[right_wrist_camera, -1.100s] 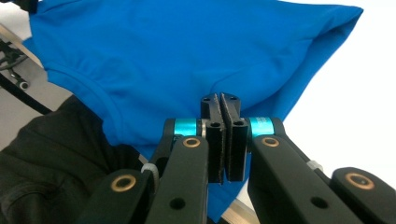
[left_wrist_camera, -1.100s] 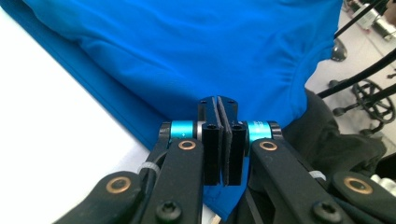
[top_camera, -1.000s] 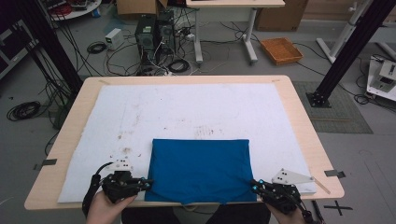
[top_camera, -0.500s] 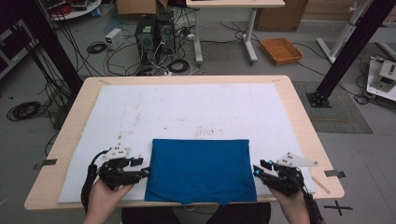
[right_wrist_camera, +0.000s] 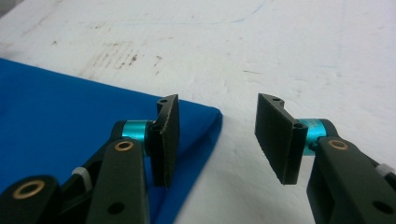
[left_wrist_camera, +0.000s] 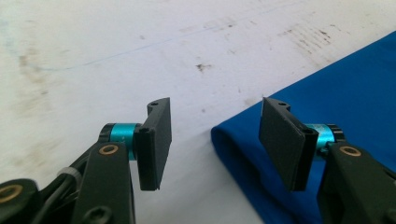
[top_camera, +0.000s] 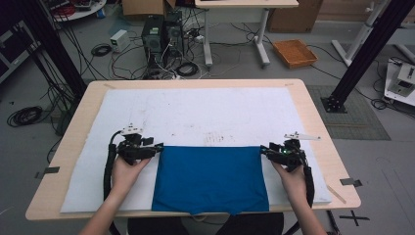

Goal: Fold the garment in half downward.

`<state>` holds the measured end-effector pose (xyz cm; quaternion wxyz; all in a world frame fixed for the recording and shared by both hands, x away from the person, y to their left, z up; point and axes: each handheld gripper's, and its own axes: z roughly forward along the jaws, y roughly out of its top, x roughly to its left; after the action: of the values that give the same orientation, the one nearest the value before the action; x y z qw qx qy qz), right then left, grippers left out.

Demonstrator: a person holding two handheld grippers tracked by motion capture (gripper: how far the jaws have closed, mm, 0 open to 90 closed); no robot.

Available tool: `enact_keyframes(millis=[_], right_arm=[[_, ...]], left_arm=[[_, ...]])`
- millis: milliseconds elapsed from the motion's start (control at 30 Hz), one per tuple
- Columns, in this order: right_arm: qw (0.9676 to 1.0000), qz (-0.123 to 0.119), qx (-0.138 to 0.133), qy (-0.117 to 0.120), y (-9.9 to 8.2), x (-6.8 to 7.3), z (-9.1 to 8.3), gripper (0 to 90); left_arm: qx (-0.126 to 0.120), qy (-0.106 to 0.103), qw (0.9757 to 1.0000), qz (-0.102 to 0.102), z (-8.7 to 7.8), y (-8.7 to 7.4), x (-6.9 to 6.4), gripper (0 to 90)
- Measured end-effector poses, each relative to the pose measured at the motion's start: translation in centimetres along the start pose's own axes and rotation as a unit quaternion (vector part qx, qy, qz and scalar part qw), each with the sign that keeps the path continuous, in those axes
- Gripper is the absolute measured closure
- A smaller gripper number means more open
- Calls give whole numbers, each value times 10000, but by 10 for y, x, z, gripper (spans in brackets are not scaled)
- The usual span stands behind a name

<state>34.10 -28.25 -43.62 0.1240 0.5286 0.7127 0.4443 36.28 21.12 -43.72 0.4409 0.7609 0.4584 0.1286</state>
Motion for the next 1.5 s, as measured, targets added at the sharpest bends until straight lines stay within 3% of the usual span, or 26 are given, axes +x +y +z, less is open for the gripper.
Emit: enact_keyframes(millis=[67, 167, 300, 333, 433, 567, 633, 900, 1133, 1267, 1400, 1500], right_arm=[[10000, 10, 39, -26, 1, 3, 7, 503], [9997, 35, 134, -177, 5, 5, 15, 507], [9990, 155, 389, -153, 6, 1, 27, 628], [9990, 124, 429, -97, 6, 0, 29, 674], [9985, -118, 528, -23, 5, 1, 32, 818], [9979, -413, 508, -21, 6, 1, 33, 860], [9968, -624, 493, -88, 7, 2, 33, 866], [9951, -884, 406, -161, 25, -3, 41, 867], [9956, -836, 373, -202, 39, -12, 50, 866], [9946, -943, 385, -207, 46, -16, 56, 866], [9949, -900, 401, -226, 46, -20, 60, 865], [9945, -909, 442, -272, 45, -19, 61, 864]], left_arm=[[70, 76, 9999, 62, 6, 1, -2, 442], [128, 120, 9998, -16, 9, 1, 1, 445], [296, 84, 9995, -72, 11, -2, 4, 481], [355, 70, 9993, -3, 11, -3, 3, 507], [404, 155, 9988, 244, 12, -4, -2, 619], [395, -113, 9990, 161, 14, -5, -3, 834], [385, -96, 9990, 195, 14, -4, -4, 862], [317, -2, 9992, 254, 16, 1, 1, 869], [265, 102, 9992, 264, 26, 13, 7, 868], [205, 157, 9993, 282, 29, 16, 9, 868], [165, 131, 9997, 158, 30, 15, 13, 868], [139, 137, 9996, 191, 30, 16, 13, 868]])
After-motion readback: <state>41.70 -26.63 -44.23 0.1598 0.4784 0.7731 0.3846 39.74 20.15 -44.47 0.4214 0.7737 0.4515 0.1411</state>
